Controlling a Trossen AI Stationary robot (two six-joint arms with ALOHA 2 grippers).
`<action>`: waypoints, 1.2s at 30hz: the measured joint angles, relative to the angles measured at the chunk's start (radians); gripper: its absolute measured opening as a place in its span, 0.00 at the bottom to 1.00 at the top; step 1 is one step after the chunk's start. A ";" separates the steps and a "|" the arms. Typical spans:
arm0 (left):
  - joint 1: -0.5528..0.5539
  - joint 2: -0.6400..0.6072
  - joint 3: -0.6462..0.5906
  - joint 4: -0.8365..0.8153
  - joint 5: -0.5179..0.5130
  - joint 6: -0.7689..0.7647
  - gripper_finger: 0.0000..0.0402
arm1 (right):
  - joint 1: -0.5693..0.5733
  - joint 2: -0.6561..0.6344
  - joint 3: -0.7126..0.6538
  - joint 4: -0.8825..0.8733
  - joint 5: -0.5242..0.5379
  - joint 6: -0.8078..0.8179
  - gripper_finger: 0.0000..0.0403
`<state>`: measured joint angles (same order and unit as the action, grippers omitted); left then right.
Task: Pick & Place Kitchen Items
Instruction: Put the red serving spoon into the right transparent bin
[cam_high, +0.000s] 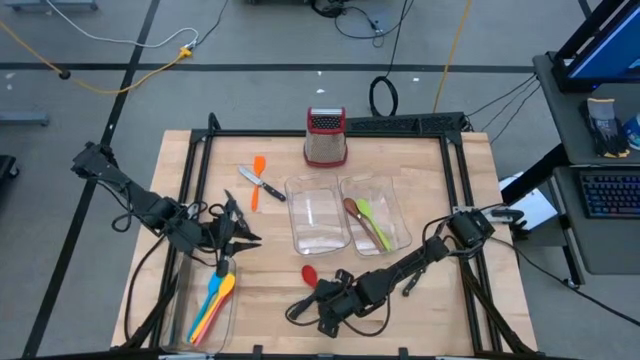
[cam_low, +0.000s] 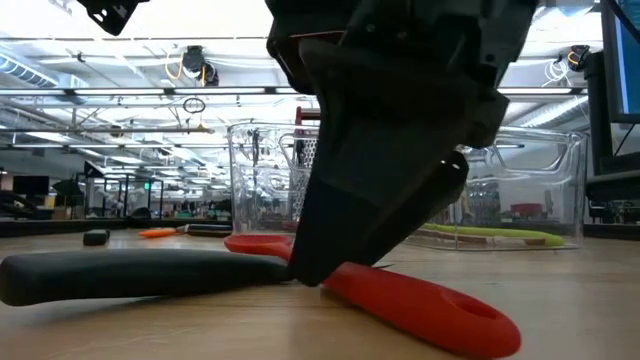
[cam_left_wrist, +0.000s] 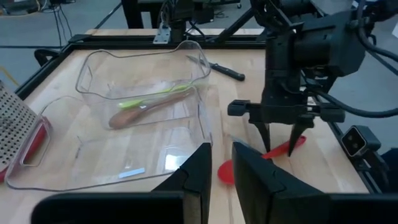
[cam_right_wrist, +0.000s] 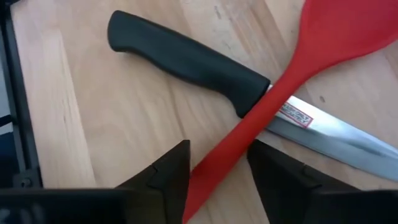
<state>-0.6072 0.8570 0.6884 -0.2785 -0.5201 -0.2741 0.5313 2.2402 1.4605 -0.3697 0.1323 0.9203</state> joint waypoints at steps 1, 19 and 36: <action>-0.004 0.000 0.000 0.000 0.000 0.000 0.16 | 0.002 0.000 0.000 -0.005 0.001 0.005 0.37; -0.064 0.000 0.000 0.004 -0.003 -0.002 0.16 | 0.018 -0.002 -0.002 -0.018 0.001 0.091 0.10; -0.074 0.000 0.000 0.023 -0.005 0.010 0.16 | 0.028 -0.086 -0.007 0.024 0.055 0.058 0.08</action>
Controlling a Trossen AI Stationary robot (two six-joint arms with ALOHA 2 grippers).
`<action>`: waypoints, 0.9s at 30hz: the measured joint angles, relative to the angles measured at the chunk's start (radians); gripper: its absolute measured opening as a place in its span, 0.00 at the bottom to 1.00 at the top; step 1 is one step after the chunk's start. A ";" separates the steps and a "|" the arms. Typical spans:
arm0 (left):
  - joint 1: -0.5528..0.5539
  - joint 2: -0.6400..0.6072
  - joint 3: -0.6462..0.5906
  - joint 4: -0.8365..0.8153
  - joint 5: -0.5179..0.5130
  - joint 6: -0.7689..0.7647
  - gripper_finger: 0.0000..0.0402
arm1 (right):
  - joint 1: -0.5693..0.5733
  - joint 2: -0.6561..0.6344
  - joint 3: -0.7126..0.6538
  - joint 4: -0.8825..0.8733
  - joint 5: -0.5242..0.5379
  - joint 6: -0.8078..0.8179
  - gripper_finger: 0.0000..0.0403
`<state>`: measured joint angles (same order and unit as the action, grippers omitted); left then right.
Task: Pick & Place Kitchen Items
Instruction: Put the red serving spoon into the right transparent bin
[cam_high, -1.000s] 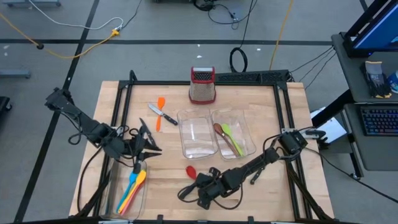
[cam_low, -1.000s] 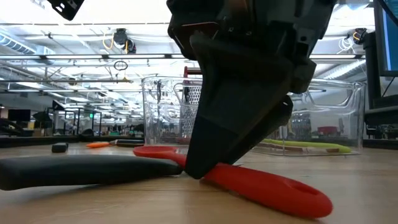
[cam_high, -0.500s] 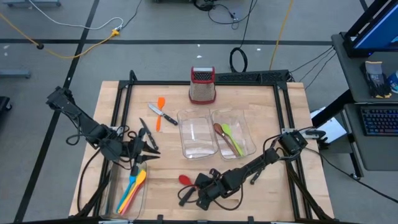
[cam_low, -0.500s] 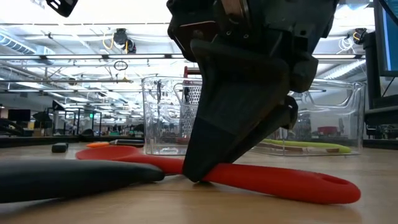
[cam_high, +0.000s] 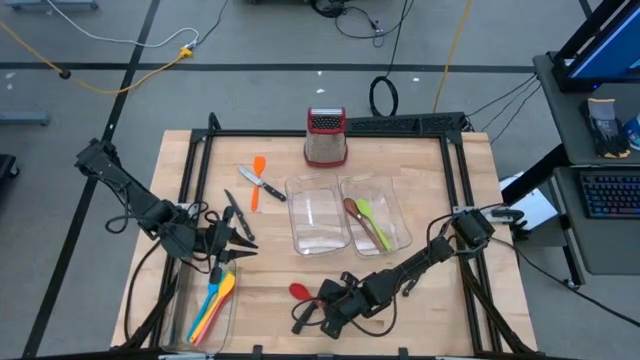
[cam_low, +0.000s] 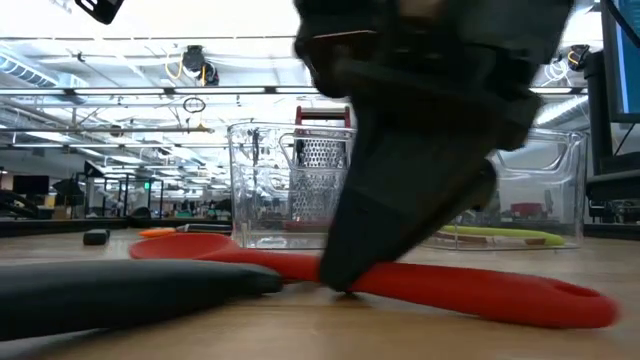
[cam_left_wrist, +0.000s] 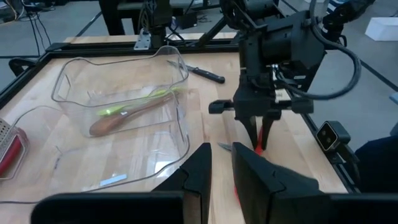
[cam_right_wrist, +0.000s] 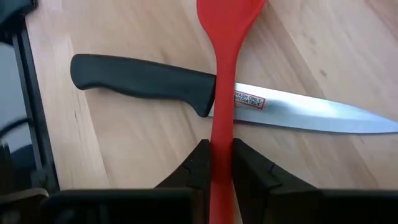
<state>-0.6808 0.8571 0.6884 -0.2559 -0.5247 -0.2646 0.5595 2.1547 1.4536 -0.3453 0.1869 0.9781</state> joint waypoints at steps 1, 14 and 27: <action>0.000 0.000 0.000 -0.001 0.000 0.000 0.16 | 0.001 -0.013 0.000 0.003 0.005 -0.006 0.08; 0.000 0.000 0.000 -0.001 0.000 0.000 0.16 | 0.013 -0.103 -0.004 0.026 0.123 -0.105 0.04; 0.000 0.000 0.000 0.000 0.000 -0.004 0.16 | -0.009 -0.229 0.000 0.004 0.158 -0.221 0.00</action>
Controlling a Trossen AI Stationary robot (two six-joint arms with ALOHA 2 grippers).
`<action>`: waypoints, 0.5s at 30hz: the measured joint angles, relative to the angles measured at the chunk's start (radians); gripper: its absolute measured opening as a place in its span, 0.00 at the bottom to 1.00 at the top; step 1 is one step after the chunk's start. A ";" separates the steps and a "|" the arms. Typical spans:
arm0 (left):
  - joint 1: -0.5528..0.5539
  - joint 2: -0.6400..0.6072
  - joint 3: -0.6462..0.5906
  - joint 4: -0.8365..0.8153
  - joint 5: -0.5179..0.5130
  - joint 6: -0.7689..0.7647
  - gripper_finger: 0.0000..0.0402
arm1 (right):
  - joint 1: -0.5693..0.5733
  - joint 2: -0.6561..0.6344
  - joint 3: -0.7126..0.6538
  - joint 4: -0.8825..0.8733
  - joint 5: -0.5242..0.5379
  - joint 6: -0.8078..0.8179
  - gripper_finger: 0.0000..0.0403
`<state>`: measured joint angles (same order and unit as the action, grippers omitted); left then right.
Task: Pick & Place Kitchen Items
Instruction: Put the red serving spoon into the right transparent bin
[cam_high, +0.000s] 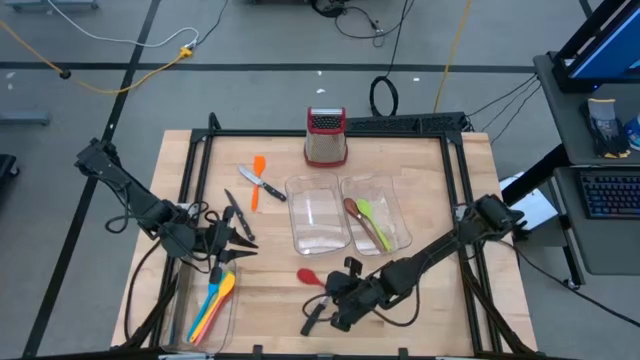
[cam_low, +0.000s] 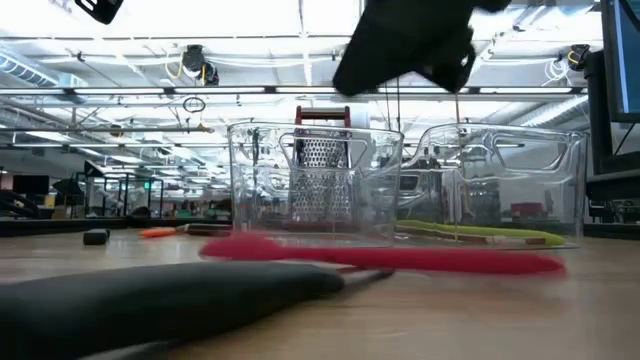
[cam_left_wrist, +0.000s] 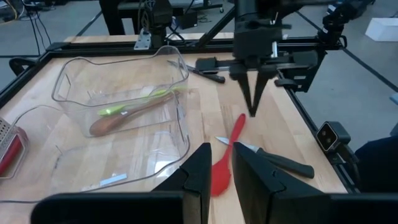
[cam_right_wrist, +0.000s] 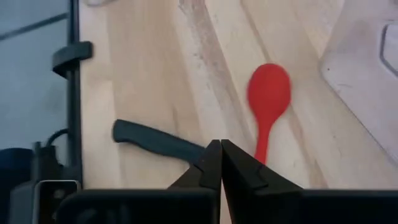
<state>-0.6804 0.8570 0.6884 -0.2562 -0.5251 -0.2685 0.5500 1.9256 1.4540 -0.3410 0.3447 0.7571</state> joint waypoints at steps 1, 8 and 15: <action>0.000 0.000 0.000 0.000 0.000 -0.001 0.16 | -0.004 0.002 0.000 0.002 -0.007 -0.008 0.01; 0.000 0.000 0.000 0.000 0.000 -0.002 0.16 | -0.023 0.015 0.000 -0.001 -0.062 -0.073 0.10; 0.000 0.000 0.000 0.000 0.000 -0.002 0.16 | -0.040 0.048 0.000 -0.024 -0.062 -0.183 0.32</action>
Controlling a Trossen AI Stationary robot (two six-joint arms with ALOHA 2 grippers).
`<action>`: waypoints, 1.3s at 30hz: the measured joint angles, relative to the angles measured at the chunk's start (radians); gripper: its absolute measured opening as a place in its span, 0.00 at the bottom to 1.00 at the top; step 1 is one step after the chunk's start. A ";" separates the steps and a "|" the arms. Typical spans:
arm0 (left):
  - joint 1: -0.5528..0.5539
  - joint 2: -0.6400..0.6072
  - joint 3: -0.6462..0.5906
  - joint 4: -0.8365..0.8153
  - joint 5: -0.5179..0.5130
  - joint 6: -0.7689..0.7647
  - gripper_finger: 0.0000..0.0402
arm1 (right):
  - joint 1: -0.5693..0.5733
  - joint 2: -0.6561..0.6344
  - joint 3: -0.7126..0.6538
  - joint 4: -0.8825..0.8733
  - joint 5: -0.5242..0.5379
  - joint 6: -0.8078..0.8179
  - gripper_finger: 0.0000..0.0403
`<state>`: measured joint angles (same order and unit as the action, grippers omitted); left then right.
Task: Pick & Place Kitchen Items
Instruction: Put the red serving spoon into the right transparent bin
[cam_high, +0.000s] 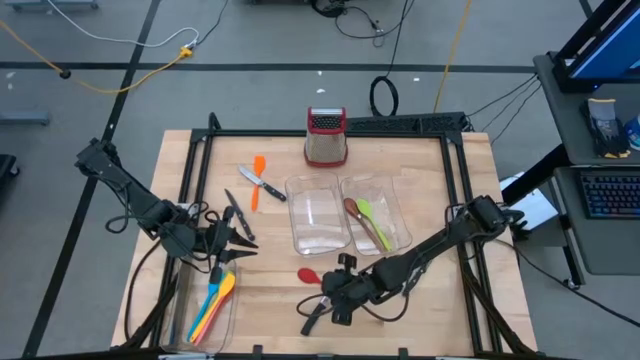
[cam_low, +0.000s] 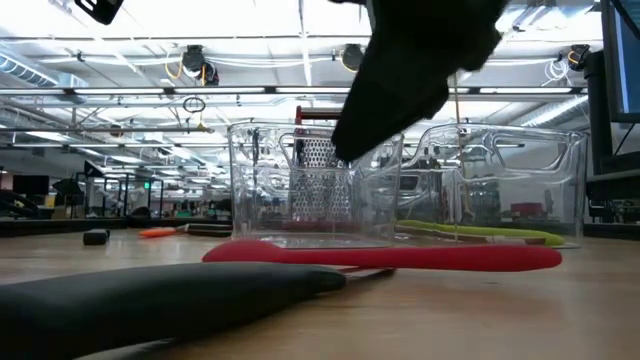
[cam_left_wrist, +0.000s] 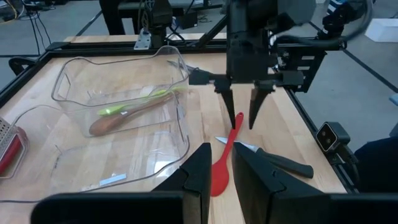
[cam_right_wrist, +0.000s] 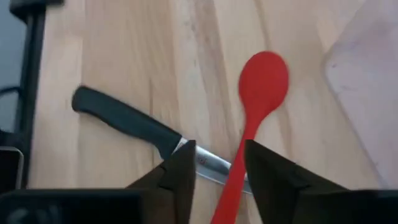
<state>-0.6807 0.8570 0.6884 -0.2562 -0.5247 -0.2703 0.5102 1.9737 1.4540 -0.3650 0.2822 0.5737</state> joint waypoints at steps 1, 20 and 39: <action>0.000 0.000 0.000 0.000 0.000 0.000 0.16 | -0.003 0.009 0.000 -0.005 -0.008 -0.012 0.35; 0.000 0.000 0.000 0.000 0.000 0.005 0.16 | 0.002 0.038 0.000 -0.172 -0.078 0.100 0.49; 0.000 0.000 0.000 -0.001 0.001 0.004 0.16 | -0.002 0.148 0.006 -0.132 -0.145 0.199 0.46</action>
<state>-0.6804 0.8571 0.6888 -0.2573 -0.5240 -0.2662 0.5083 2.1216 1.4597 -0.4971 0.1377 0.7723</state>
